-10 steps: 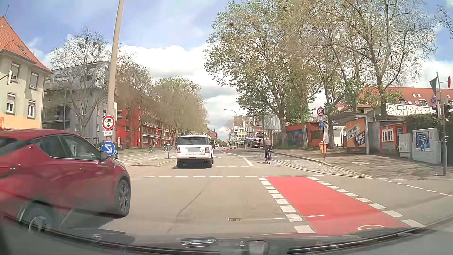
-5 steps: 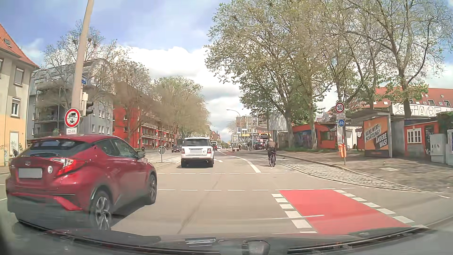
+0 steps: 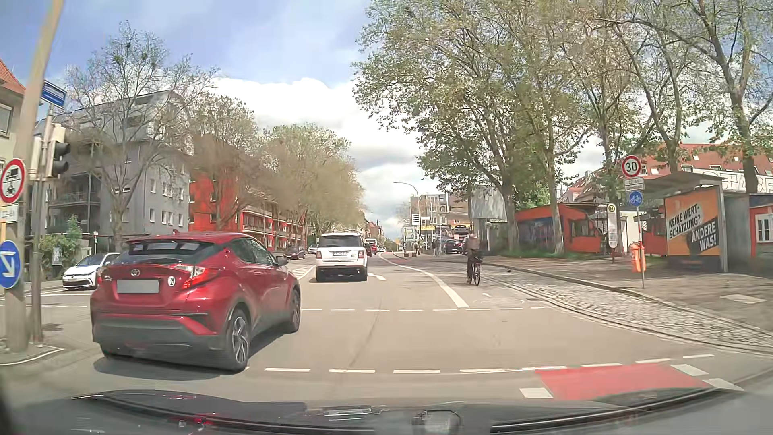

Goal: Follow the waypoints while adhering to traffic rules and regulations

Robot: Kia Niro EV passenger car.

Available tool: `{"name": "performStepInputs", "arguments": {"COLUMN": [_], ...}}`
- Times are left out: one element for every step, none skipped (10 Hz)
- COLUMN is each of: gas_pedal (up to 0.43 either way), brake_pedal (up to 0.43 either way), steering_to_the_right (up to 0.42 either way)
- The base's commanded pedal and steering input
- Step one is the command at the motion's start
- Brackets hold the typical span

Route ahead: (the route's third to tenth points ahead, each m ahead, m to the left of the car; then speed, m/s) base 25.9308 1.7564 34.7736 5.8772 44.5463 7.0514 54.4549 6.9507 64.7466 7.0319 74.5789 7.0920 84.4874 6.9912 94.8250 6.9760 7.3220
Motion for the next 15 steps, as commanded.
{"name": "performStepInputs", "arguments": {"gas_pedal": [0.228, 0.228, 0.220, 0.197, 0.177, 0.157, 0.130, 0.130, 0.118, 0.118, 0.130, 0.130, 0.130, 0.130, 0.130], "brake_pedal": [0.000, 0.000, 0.000, 0.000, 0.000, 0.000, 0.000, 0.000, 0.000, 0.000, 0.000, 0.000, 0.000, 0.000, 0.000], "steering_to_the_right": [-0.027, -0.027, -0.027, -0.027, -0.027, -0.027, -0.027, -0.027, -0.026, -0.027, -0.026, -0.026, -0.025, -0.025, -0.025]}}
